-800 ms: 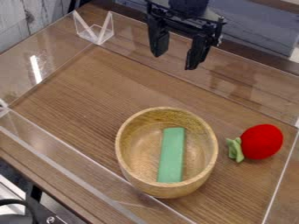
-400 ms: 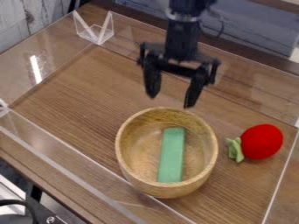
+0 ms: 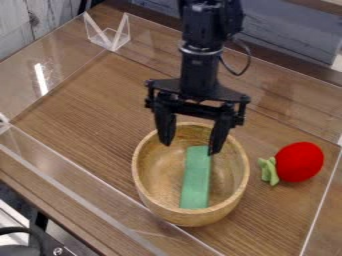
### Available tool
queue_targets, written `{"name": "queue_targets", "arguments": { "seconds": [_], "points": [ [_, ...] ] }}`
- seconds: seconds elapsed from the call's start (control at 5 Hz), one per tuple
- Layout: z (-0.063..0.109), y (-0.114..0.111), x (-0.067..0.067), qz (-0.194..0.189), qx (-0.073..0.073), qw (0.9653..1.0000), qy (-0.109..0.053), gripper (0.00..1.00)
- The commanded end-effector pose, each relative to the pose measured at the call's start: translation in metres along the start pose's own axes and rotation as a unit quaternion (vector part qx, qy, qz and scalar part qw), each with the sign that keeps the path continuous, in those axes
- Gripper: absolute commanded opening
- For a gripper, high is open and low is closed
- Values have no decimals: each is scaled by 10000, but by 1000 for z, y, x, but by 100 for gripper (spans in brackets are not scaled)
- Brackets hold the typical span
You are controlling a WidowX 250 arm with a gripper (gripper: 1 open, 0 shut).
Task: Remove the green block from the brown bowl and put it on the table
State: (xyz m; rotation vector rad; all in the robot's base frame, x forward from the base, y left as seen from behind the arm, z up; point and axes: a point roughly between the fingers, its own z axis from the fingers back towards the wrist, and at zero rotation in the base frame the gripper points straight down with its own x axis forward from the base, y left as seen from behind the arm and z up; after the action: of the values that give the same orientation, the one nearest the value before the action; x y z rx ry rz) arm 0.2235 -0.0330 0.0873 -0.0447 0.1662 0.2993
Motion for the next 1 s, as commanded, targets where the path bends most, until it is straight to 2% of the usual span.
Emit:
{"name": "queue_targets", "arguments": {
  "seconds": [0.0,0.2,0.4,0.8],
  "points": [
    [3,10,-3,230,-134,9994,-242,100],
    [0,15,-9,495,-225,9981,-285,100],
    [-3,17,-14,599,-349,9970,-349,100],
    [-8,11,-16,778,-519,9943,-516,100]
  ]
}}
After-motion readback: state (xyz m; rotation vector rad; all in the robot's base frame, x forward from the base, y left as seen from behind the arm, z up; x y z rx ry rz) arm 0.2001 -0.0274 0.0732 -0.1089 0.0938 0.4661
